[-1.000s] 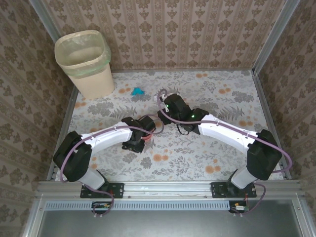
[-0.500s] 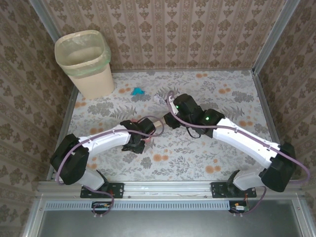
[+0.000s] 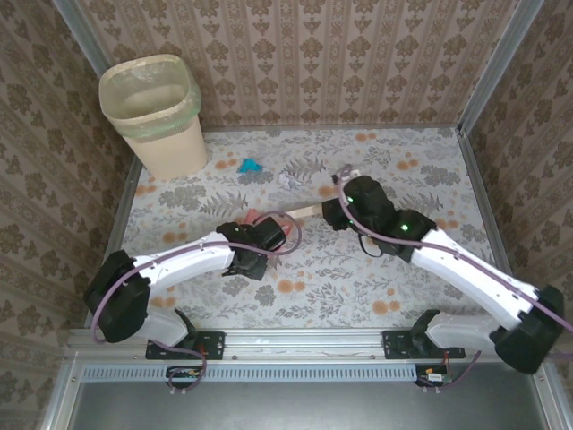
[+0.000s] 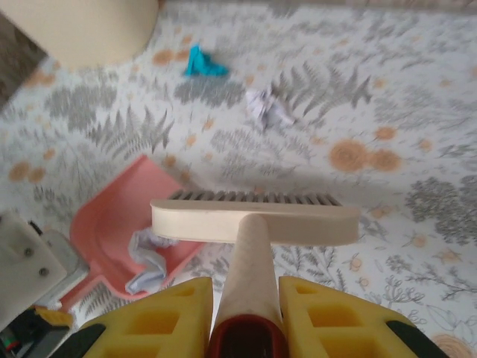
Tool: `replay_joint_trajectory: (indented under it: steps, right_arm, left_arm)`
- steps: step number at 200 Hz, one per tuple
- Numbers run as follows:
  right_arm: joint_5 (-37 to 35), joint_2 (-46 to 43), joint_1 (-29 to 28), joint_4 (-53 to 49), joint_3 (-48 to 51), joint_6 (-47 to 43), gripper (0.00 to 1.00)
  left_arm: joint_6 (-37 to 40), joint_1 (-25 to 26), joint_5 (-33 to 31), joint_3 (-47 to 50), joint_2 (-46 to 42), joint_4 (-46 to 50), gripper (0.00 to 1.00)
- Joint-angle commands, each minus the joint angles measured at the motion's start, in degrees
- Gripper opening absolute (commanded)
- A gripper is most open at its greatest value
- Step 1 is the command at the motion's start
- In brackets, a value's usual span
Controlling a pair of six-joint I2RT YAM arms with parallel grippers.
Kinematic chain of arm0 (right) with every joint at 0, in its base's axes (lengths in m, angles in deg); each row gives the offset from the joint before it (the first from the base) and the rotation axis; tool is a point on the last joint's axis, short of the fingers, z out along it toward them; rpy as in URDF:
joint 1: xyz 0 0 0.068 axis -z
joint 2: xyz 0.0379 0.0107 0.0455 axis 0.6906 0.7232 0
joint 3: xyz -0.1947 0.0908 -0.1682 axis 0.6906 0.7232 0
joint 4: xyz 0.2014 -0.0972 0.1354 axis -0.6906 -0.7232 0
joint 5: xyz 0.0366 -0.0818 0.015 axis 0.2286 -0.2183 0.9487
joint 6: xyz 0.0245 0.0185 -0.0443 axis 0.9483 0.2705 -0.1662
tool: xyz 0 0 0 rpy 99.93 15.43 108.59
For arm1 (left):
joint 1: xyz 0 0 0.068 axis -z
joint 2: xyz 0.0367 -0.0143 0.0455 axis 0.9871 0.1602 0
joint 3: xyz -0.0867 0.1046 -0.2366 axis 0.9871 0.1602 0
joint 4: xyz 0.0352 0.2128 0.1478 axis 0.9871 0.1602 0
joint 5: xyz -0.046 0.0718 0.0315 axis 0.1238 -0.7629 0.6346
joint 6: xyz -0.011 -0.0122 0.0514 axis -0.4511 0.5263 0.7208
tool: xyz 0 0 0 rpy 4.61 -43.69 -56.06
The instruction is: Sweep away the paper scraps from the table
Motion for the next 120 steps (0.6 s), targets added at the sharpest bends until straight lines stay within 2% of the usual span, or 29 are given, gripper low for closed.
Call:
replay_joint_trajectory:
  steps: [1,37,69,120]
  right_arm:
    - [-5.59,-7.83,1.32,8.24,3.51,3.56,0.00]
    - [-11.14,-14.91,4.89,9.61,8.14,6.20,0.00]
    - [-12.03,-15.87,8.43,9.13,9.73,7.75,0.00]
    - [-10.18,-14.06,10.31,9.33,9.90,8.20,0.00]
  left_arm:
    - [-1.29,0.54,-1.40,-3.06,-3.01,2.60,0.00]
    - [-1.74,0.55,-2.42,-7.38,-6.68,7.40,0.00]
    - [-1.34,-0.26,-4.15,-14.23,-8.26,13.82,0.00]
    - [3.09,-7.38,-4.59,-28.49,-5.46,23.16,0.00]
